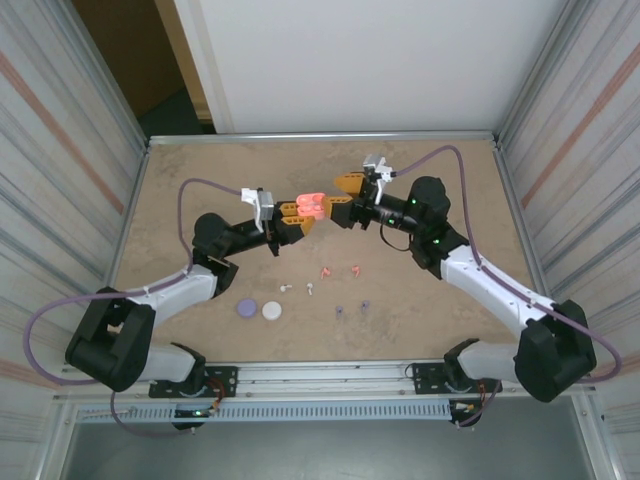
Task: Insert the wireless bluetooth earbuds into the charging case
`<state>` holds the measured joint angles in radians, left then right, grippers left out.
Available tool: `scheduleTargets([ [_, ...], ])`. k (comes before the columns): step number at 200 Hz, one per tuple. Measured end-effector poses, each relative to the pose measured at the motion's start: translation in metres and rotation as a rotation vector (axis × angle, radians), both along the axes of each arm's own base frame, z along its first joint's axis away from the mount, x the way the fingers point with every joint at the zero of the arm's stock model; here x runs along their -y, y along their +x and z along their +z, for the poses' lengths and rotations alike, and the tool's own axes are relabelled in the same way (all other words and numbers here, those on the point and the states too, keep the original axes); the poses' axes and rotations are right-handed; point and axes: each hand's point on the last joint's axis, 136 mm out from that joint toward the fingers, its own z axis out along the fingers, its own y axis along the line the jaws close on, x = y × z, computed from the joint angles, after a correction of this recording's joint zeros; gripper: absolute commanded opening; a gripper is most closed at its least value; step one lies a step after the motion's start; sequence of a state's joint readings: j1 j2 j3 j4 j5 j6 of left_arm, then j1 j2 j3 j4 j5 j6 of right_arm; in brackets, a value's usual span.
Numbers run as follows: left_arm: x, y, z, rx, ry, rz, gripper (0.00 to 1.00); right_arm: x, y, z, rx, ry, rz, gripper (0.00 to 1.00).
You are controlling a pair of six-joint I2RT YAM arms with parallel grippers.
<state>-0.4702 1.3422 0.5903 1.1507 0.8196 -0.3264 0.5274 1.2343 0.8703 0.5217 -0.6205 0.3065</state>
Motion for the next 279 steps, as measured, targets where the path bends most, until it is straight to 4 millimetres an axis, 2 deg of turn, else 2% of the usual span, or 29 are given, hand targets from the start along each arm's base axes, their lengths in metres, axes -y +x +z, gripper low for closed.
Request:
scheduleTargets([
  [34, -0.003, 0.003, -0.007, -0.018, 0.012, 0.040, 0.00, 0.015, -0.007, 0.007, -0.012, -0.012, -0.043, 0.68],
  [65, -0.014, 0.005, -0.013, -0.030, 0.024, 0.088, 0.00, 0.031, -0.005, -0.004, -0.067, -0.056, -0.101, 0.67],
  [122, -0.036, -0.006, -0.010, -0.004, 0.044, 0.163, 0.00, 0.046, -0.007, -0.068, -0.277, -0.195, -0.172, 0.66],
  [176, -0.045, -0.021, -0.003, 0.036, 0.060, 0.191, 0.00, 0.049, -0.010, -0.108, -0.409, -0.283, -0.178, 0.63],
  [225, -0.049, -0.029, 0.003, 0.053, 0.055, 0.195, 0.00, 0.038, -0.004, -0.159, -0.514, -0.390, -0.164, 0.62],
  [279, -0.050, -0.030, -0.005, 0.027, 0.070, 0.193, 0.00, 0.018, -0.010, -0.221, -0.617, -0.542, -0.109, 0.60],
])
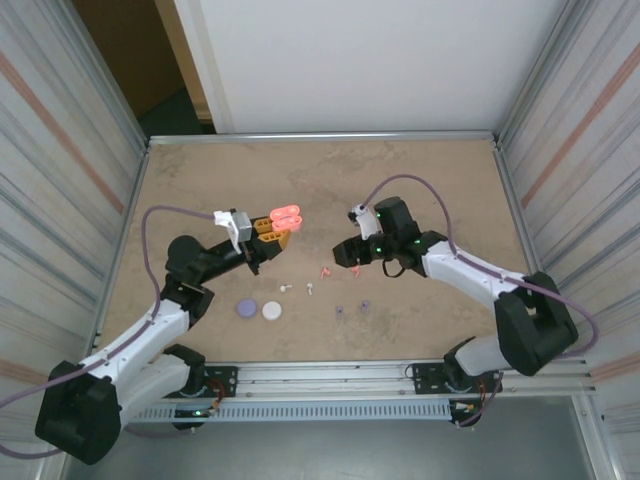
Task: Insert the wireless bluetooth earbuds into the charging case
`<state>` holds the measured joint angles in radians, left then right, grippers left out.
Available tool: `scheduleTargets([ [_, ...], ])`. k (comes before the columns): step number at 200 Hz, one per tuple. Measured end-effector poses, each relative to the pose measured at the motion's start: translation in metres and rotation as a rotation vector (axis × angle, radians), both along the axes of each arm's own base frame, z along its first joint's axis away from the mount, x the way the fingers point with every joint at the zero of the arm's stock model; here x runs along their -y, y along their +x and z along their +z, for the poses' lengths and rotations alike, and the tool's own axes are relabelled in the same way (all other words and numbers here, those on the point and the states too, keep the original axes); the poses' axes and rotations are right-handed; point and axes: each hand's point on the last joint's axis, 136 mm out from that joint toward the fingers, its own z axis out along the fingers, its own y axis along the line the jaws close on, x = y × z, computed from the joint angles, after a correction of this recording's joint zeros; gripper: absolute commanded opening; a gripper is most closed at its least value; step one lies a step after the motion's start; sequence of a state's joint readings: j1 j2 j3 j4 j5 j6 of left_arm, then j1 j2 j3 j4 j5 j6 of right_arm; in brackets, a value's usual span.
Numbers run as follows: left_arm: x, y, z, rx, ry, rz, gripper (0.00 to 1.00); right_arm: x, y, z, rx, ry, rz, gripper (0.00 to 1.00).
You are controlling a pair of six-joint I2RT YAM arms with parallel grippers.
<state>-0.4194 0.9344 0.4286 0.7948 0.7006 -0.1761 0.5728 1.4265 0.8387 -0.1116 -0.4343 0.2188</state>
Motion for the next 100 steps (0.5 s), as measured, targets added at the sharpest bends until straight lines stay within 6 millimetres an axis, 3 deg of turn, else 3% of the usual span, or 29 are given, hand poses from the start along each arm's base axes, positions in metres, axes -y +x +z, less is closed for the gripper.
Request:
scheduleTargets([
  [100, -0.002, -0.005, 0.005, 0.014, -0.005, 0.000, 0.00, -0.024, 0.012, -0.048, -0.075, -0.128, 0.079, 0.54],
])
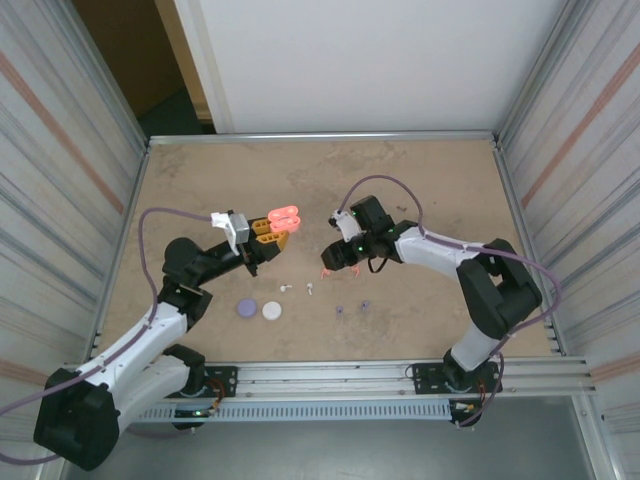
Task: Insert the wireless bluetooth earbuds into the charging case
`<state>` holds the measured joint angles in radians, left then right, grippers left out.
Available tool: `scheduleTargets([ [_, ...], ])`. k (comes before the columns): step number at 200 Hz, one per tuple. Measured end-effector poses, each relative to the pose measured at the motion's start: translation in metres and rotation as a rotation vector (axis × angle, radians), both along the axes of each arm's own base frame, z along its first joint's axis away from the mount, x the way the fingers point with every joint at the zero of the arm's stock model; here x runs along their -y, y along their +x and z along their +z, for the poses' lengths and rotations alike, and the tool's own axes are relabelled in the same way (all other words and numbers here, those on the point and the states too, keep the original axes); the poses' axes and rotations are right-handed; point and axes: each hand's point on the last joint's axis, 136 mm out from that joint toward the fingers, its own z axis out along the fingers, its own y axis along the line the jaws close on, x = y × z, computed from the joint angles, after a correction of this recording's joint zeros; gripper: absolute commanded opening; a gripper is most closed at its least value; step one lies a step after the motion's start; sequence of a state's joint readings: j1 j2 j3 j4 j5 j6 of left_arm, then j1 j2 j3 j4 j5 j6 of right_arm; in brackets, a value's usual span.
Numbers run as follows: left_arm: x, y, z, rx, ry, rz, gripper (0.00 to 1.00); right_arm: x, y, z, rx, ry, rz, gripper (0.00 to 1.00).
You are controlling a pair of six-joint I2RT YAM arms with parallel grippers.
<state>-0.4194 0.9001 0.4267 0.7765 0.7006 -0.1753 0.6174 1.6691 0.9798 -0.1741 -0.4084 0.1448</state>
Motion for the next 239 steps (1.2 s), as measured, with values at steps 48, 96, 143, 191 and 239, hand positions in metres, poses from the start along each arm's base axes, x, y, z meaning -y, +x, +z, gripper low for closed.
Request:
scheduleTargets([
  [48, 0.000, 0.000, -0.001, 0.003, 0.004, 0.001, 0.00, -0.009, 0.003, -0.018, -0.041, -0.025, 0.020, 0.51],
  [96, 0.000, 0.000, -0.002, 0.001, 0.011, 0.002, 0.00, -0.013, 0.001, -0.036, -0.075, -0.055, 0.042, 0.49],
  [143, 0.000, 0.001, -0.003, -0.001, 0.012, 0.005, 0.00, -0.016, -0.008, -0.047, -0.118, -0.071, 0.067, 0.47],
  [191, 0.000, 0.001, -0.003, -0.002, 0.012, 0.009, 0.00, -0.015, -0.011, -0.052, -0.131, -0.077, 0.079, 0.43],
  [239, 0.000, 0.001, -0.003, -0.002, 0.012, 0.009, 0.00, -0.016, -0.011, -0.053, -0.123, -0.082, 0.092, 0.41],
])
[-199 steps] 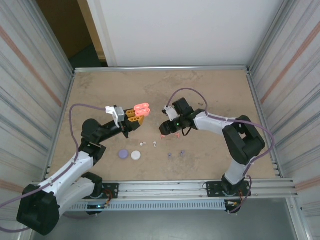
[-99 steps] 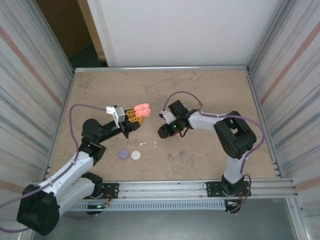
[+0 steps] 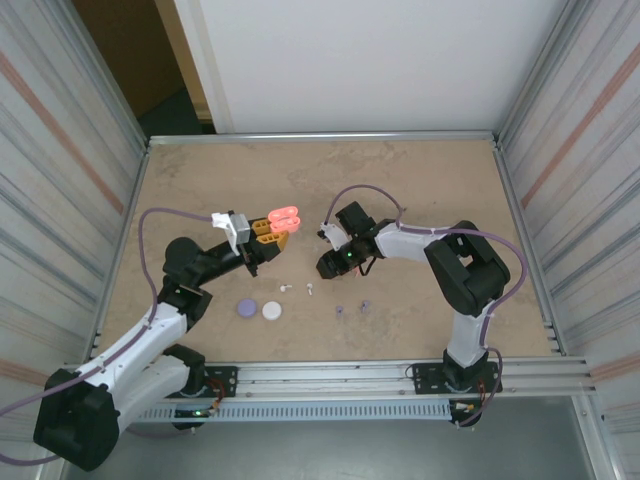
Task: Insert the wireless bluetooth earbuds into the charging case
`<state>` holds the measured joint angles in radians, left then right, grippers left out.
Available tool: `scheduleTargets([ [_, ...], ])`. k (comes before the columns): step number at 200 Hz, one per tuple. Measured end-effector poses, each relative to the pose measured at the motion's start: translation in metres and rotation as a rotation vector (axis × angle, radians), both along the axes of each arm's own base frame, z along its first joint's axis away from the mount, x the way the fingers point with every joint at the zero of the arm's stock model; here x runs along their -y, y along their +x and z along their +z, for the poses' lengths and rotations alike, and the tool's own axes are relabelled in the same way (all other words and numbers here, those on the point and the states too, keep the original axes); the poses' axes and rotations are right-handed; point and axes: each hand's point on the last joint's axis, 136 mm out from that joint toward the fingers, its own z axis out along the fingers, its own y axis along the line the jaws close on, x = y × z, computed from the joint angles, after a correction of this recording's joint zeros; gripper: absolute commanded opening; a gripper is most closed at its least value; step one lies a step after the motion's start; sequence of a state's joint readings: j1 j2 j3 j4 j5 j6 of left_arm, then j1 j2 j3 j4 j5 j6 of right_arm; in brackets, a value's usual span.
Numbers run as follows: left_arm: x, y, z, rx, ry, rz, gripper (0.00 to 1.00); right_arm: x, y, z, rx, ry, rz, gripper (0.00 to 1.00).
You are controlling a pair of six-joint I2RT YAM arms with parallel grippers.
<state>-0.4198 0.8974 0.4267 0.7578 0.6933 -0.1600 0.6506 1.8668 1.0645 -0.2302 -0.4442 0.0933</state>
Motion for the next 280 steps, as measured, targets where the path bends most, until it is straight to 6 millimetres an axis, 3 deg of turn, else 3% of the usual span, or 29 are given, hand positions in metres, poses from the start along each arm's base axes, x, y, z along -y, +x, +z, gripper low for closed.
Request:
scheduleTargets([
  [81, 0.000, 0.000, -0.001, -0.005, 0.002, 0.000, 0.00, 0.002, 0.002, -0.003, 0.024, -0.028, 0.008, 0.32],
  [154, 0.000, 0.000, -0.001, -0.004, 0.004, 0.001, 0.00, -0.002, -0.002, -0.004, 0.037, -0.039, 0.027, 0.17],
  [202, -0.001, 0.001, -0.004, -0.014, 0.011, 0.009, 0.00, -0.001, -0.005, -0.001, 0.056, -0.034, 0.028, 0.17],
  [228, -0.001, 0.001, -0.004, -0.014, 0.011, 0.009, 0.00, 0.002, -0.005, 0.010, 0.089, -0.025, 0.020, 0.16],
  [280, 0.000, 0.002, -0.005, -0.020, 0.013, 0.008, 0.00, 0.006, 0.003, 0.053, 0.217, 0.026, -0.008, 0.16],
])
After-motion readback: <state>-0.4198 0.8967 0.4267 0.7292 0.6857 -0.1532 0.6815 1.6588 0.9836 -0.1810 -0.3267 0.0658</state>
